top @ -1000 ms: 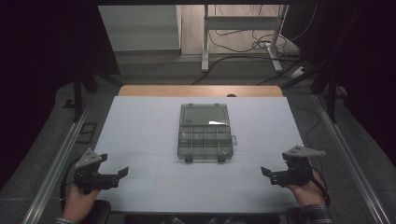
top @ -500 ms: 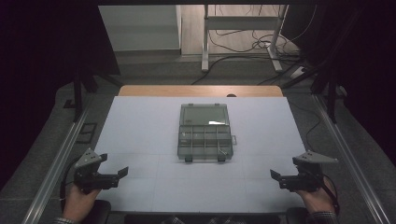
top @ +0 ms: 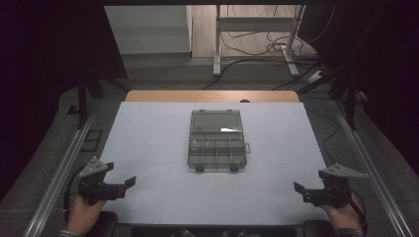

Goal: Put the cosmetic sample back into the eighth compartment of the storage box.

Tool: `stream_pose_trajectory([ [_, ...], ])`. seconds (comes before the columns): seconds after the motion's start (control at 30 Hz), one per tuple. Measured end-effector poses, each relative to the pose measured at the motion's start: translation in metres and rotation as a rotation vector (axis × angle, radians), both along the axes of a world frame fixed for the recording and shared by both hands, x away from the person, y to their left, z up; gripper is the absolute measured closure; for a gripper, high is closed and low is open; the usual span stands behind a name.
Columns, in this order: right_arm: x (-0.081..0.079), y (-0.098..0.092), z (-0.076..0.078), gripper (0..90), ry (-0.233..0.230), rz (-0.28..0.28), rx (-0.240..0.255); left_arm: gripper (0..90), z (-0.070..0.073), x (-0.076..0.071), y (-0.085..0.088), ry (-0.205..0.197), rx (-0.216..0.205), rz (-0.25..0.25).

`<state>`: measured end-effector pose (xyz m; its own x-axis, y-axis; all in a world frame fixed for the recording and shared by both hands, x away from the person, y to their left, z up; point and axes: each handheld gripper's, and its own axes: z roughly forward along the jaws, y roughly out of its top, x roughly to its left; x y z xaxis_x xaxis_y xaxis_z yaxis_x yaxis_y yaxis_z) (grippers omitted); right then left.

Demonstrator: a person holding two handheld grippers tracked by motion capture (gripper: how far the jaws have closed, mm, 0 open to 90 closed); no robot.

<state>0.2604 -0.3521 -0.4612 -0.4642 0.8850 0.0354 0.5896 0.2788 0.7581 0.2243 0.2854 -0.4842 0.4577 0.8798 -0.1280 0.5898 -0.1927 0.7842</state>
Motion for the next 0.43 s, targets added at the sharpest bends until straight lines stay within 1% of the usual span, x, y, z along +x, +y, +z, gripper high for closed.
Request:
stream_pose_trajectory([
  [0.03,-0.0009,-0.0021,-0.0006,0.0,0.002,-0.011,-0.004,1.8,0.0000,0.0001,0.0000,0.001,0.000,-0.001],
  [0.27,-0.0035,-0.0082,-0.0054,0.0,0.019,-0.029,-0.015,1.8,-0.0001,0.0014,-0.0004,0.000,-0.001,-0.004],
  [0.43,-0.0043,-0.0087,-0.0048,0.0,0.014,-0.031,-0.011,1.8,0.0002,0.0032,-0.0018,0.002,0.000,-0.007],
])
